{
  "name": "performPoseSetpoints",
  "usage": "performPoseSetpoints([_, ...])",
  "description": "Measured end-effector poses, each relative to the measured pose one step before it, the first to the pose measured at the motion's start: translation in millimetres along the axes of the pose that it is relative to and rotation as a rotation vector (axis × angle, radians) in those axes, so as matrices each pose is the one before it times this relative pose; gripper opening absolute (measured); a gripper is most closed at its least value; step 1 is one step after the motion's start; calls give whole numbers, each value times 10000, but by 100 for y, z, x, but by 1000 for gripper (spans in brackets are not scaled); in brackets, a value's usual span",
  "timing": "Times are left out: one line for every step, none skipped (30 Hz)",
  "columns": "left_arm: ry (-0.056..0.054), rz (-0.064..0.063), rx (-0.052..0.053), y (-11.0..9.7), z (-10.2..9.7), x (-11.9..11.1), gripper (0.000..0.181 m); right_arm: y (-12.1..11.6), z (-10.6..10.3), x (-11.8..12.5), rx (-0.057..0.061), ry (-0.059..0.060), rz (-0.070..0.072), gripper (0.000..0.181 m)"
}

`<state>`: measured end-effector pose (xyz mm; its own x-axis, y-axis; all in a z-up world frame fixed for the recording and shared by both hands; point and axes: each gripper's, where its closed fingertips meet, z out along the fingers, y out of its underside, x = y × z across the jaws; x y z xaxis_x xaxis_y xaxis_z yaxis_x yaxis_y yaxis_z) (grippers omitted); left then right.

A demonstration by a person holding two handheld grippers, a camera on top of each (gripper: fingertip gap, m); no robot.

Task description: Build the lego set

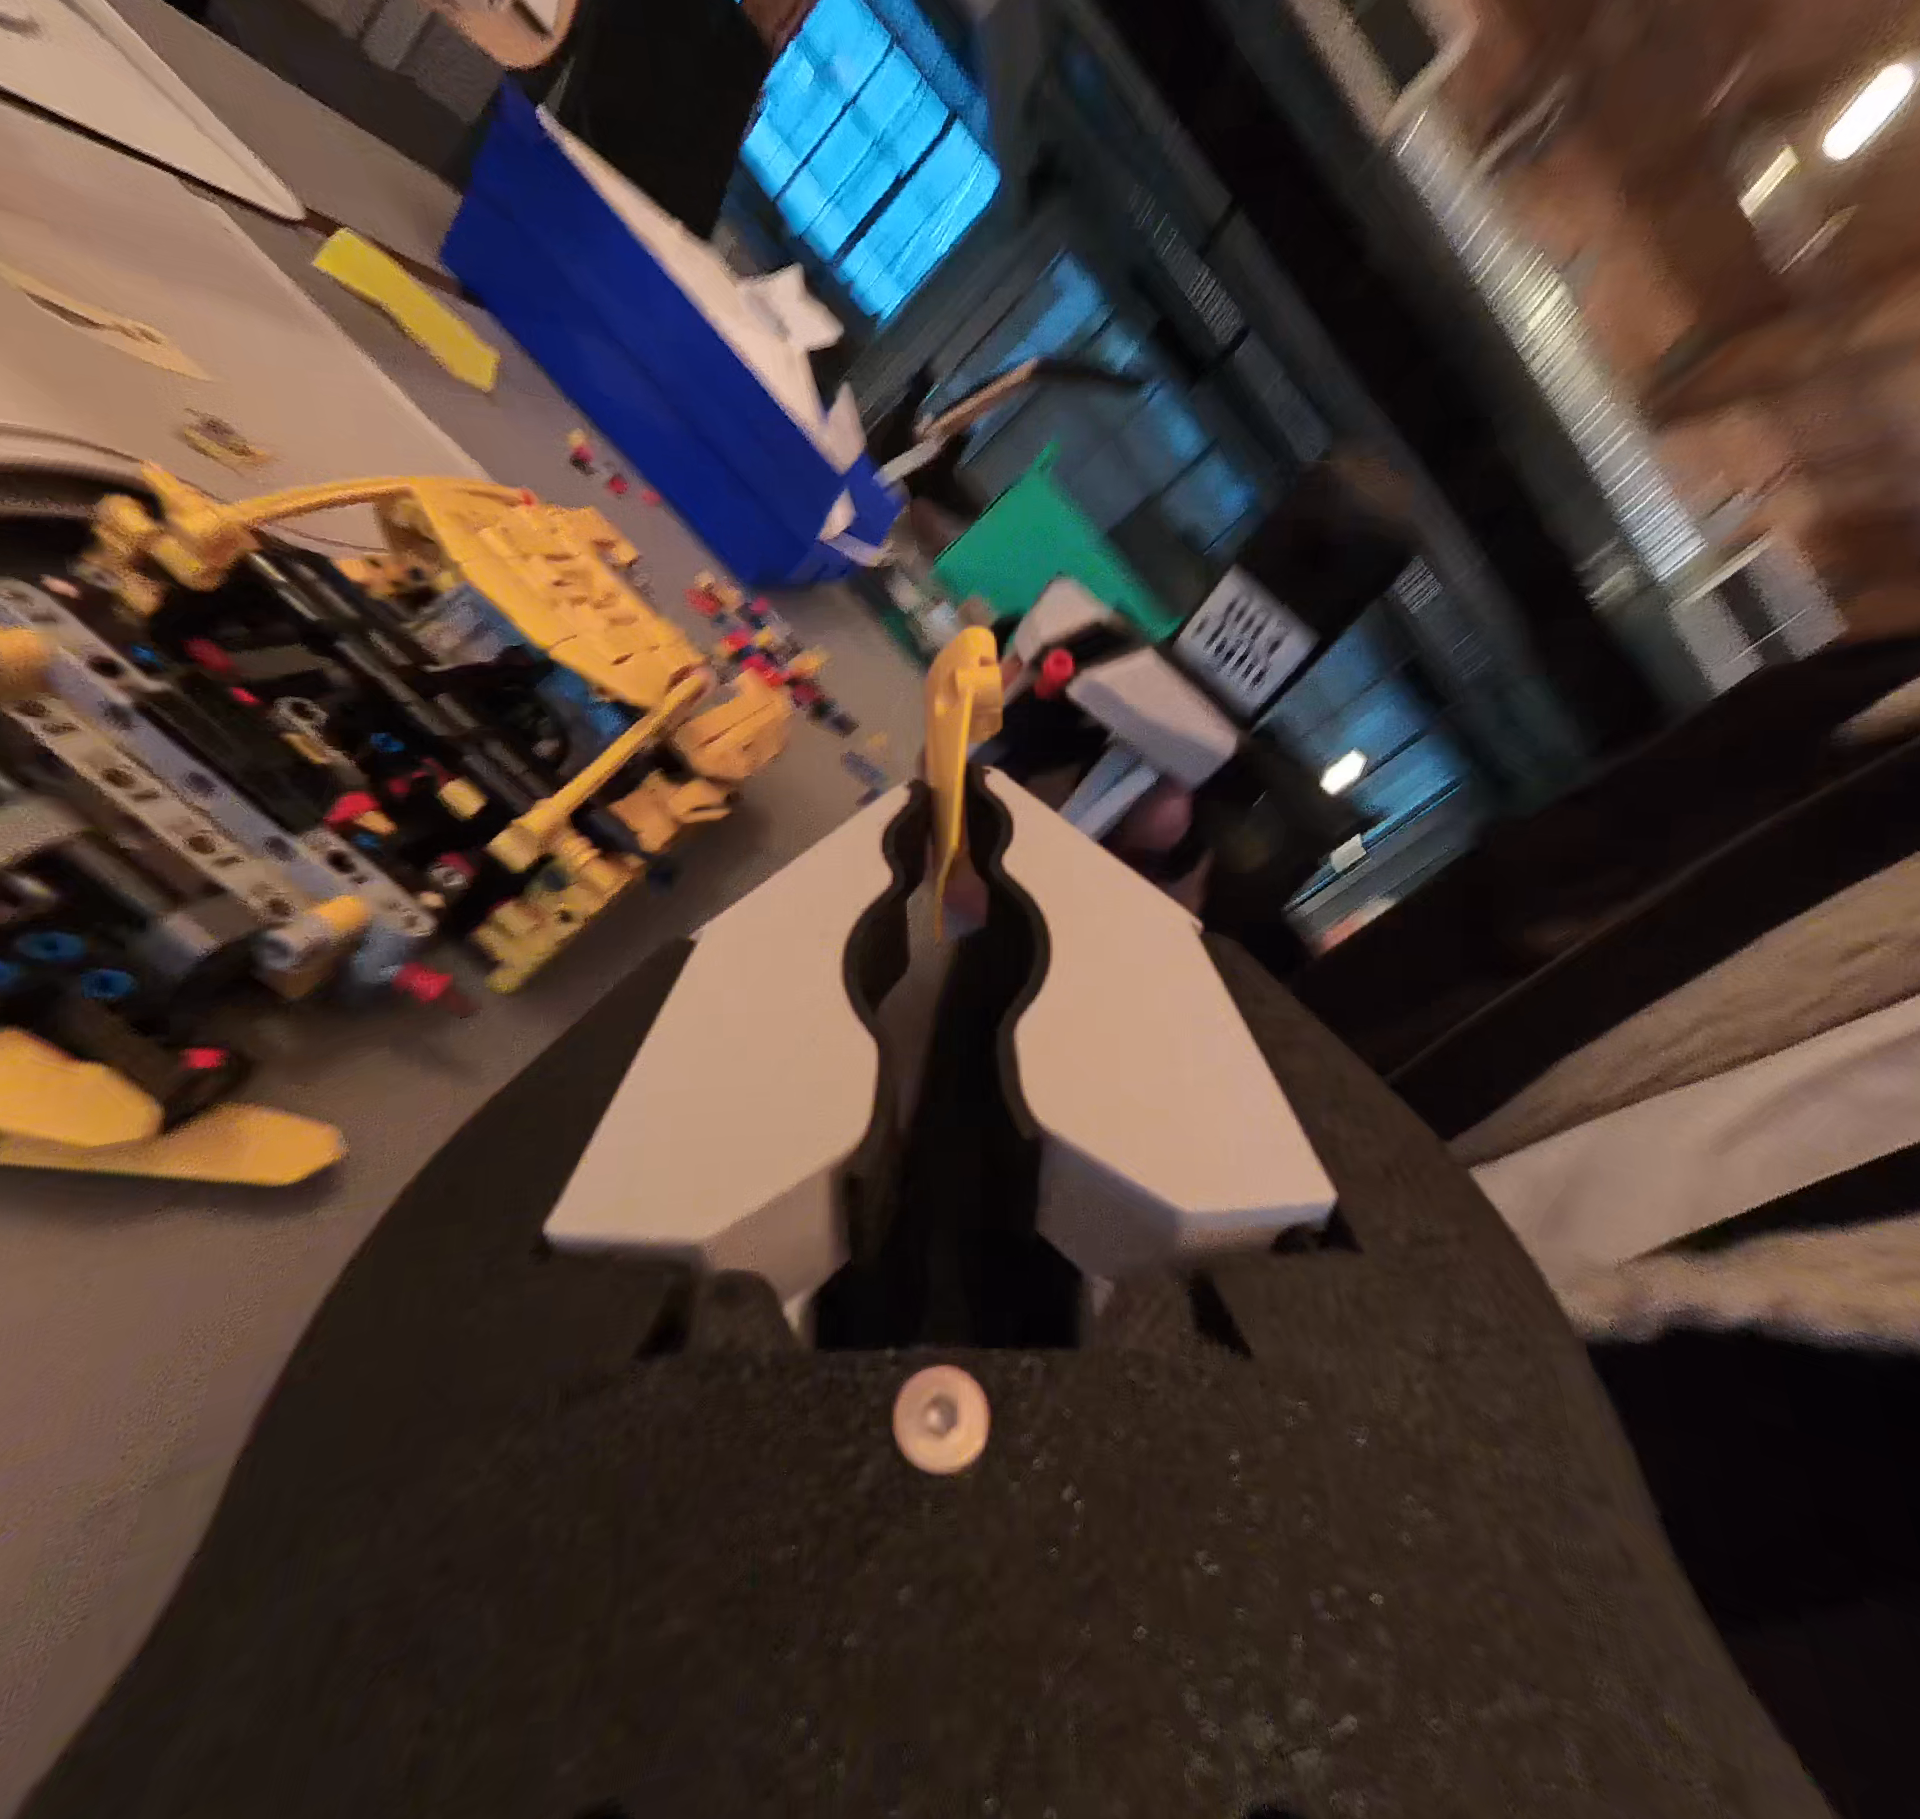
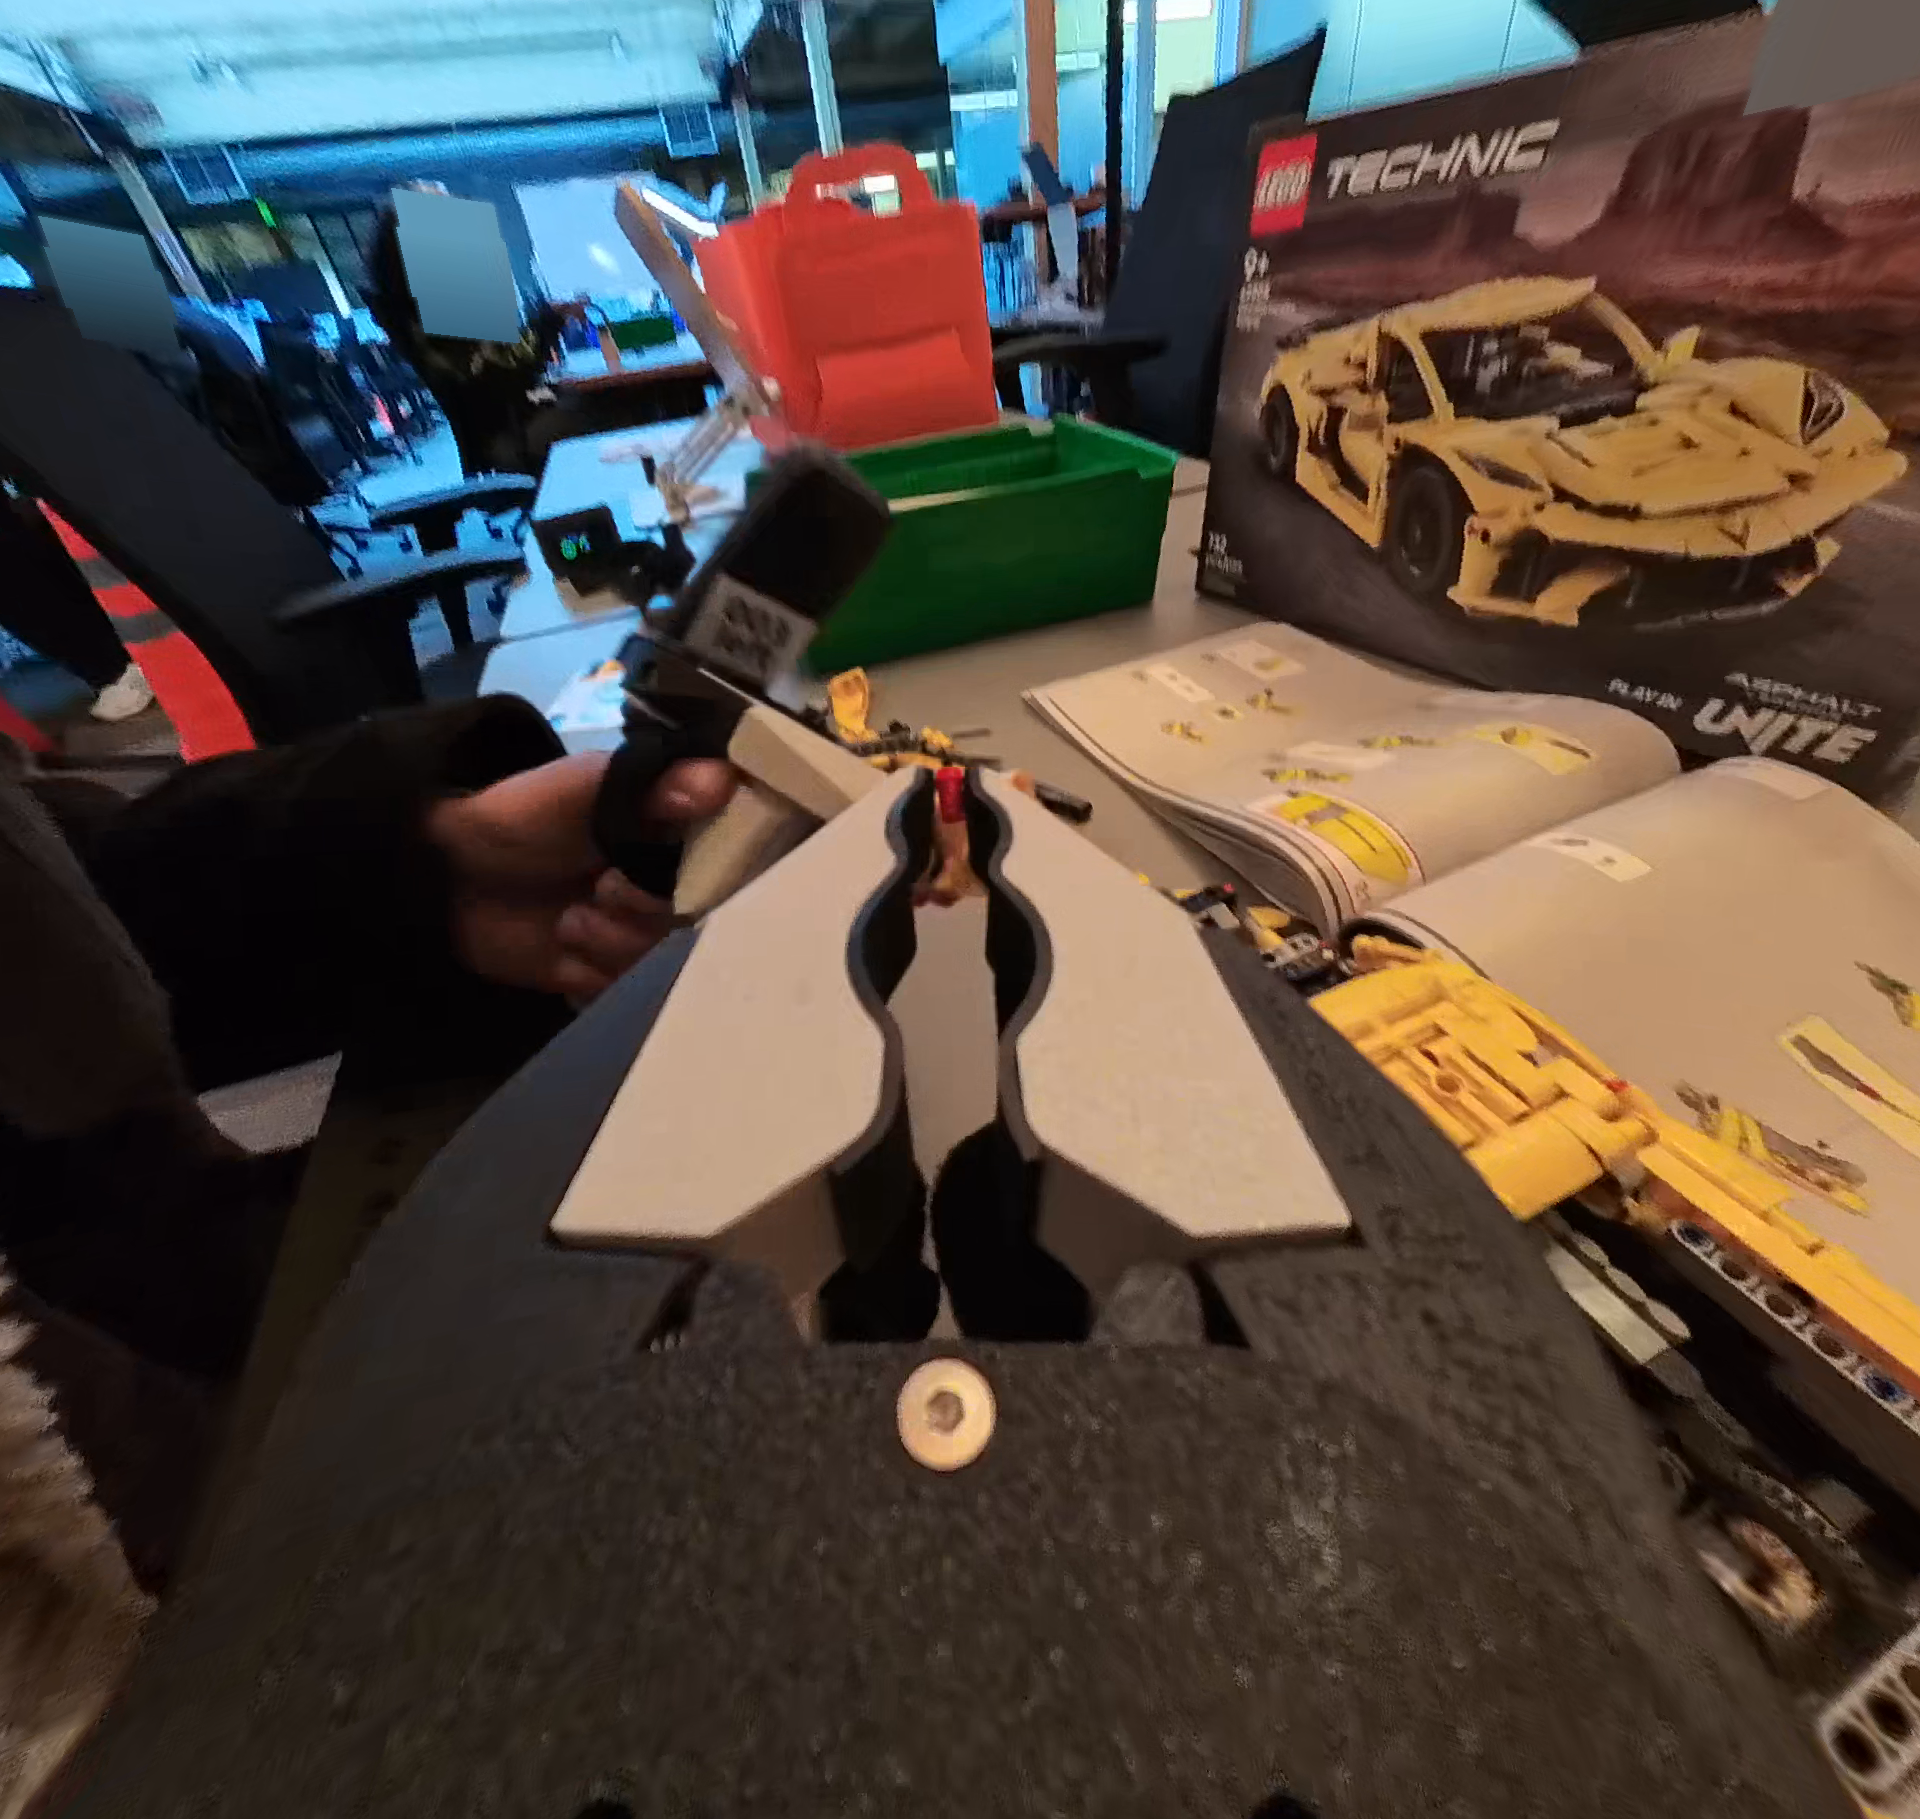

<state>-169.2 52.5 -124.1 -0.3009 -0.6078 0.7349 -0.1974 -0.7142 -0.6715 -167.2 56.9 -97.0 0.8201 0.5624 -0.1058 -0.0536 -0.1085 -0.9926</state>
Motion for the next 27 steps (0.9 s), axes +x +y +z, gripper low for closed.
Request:
performPoseSetpoints([646,-965,599,-720,-117,421,7,-297,-4,-77,249,125,-104,4])
performPoseSetpoints([569,-1041,646,-679,-49,234,7,-380,-40,-155,319,127,-180,4])
performPoseSetpoints([371,-979,599,-437,25,-67,7,-499,-18,-281,394,67,-153,4])
performPoseSetpoints([336,-845,328,48,205,-94,6,-457,43,-223,357,89,-70,4])
performPoseSetpoints([206,-550,82,473,385,-154,6,-296,124,-194,247,71,34,4])
performPoseSetpoints([36,-142,-52,682,497,-175,6,-51,195,-194,82,31,68,4])
performPoseSetpoints([9,88,-143,768,581,-21,6,93,191,-96,-20,63,-35,4])
performPoseSetpoints([28,130,-149,662,591,150,6,135,136,-52,-77,111,-187,4])
performPoseSetpoints([-110,118,-14,316,430,28,7,155,6,236,-155,276,-332,4])
performPoseSetpoints([-144,188,94,-51,154,-38,7,99,-37,176,-143,183,-371,4])
performPoseSetpoints([-166,257,-65,13,52,-72,6,237,-16,-7,-240,26,-220,4])
performPoseSetpoints([-245,399,-84,-14,-25,-116,7,364,10,79,-312,85,-149,4])
performPoseSetpoints([-272,512,17,-178,-80,-34,7,485,-36,282,-358,228,-150,4])
performPoseSetpoints([-244,476,132,-343,-86,82,7,237,-84,202,-147,204,-153,4])
performPoseSetpoints([-277,376,62,-255,-62,-43,7,-120,-176,90,120,138,-43,4])
performPoseSetpoints([-156,214,26,-172,-27,22,7,-93,-147,159,99,155,69,4])
performPoseSetpoints([-9,-90,98,-236,-48,74,7,-33,-74,58,72,53,111,4])
performPoseSetpoints([129,-321,205,-333,-75,123,7,-22,-45,164,81,99,158,4])
performPoseSetpoints([165,-402,189,-242,-71,61,7,-122,-91,158,150,69,104,4])
performPoseSetpoints([190,-416,82,-41,-4,71,6,-47,-39,24,78,-9,44,4])
performPoseSetpoints([86,-284,70,-6,6,-26,7,71,-8,42,-15,25,-26,4])
performPoseSetpoints([80,-150,119,-98,-18,88,6,40,-35,35,11,41,-56,4])
performPoseSetpoints([133,-155,98,-120,-32,180,7,-211,-104,-13,160,6,-12,4])
performPoseSetpoints([223,-235,70,-142,9,295,7,-257,-102,-101,170,-60,43,4])
performPoseSetpoints([162,-224,46,-125,3,206,7,-142,-35,-56,85,-42,68,4])
performPoseSetpoints([63,-130,35,-65,6,69,7,-53,4,15,16,15,5,4])
performPoseSetpoints([110,-129,85,-96,-16,81,7,-84,-6,20,8,17,-46,4])
